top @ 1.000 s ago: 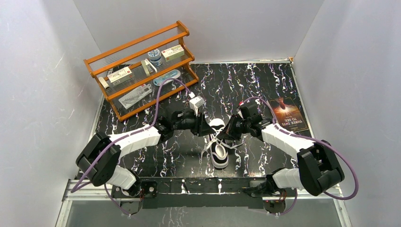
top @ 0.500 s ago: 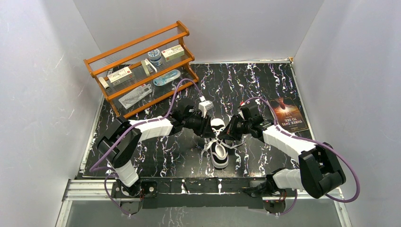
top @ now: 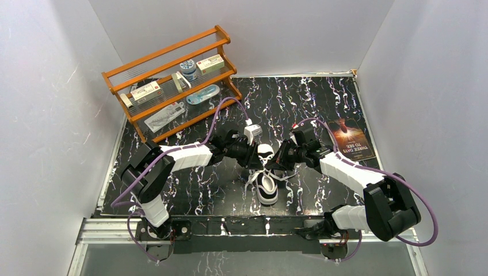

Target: Tie the shoes

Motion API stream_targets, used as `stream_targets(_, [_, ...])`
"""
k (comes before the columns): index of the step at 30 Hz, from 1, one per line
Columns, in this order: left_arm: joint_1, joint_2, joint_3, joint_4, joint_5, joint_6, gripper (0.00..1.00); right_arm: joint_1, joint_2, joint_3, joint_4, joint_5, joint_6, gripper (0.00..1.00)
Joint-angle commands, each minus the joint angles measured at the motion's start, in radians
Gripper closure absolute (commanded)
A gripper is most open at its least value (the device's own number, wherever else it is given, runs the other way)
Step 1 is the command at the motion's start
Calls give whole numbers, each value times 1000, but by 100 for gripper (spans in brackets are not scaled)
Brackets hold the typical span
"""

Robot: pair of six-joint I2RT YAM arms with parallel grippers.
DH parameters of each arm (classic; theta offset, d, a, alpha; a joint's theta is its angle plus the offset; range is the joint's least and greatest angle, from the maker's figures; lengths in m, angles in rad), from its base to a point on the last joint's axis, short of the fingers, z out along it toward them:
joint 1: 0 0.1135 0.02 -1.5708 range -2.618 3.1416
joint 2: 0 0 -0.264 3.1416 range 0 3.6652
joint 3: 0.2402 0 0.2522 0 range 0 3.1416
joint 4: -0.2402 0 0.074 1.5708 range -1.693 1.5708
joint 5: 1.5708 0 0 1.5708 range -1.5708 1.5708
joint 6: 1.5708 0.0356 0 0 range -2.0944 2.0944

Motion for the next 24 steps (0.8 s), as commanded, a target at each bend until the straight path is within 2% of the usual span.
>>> stream_targets(1, [-7, -12, 26, -29, 9, 39, 79, -5, -14, 8, 23, 2, -2, 100])
stream_targets(4, [-9, -9, 26, -31, 0, 43, 86, -4, -13, 7, 24, 4, -1, 100])
stream_targets(7, [-10, -31, 12, 8, -30, 21, 100, -5, -13, 8, 19, 5, -6, 100])
stream_targets(12, [-11, -64, -2, 64, -60, -16, 100, -5, -3, 12, -28, 3, -87, 100])
stream_targets(18, [-7, -80, -79, 249, -67, -138, 100, -4, -23, 27, -41, -15, -228, 99])
stream_targets(24, [-6, -58, -111, 353, -47, -216, 100, -11, -14, 122, -133, -3, -411, 78])
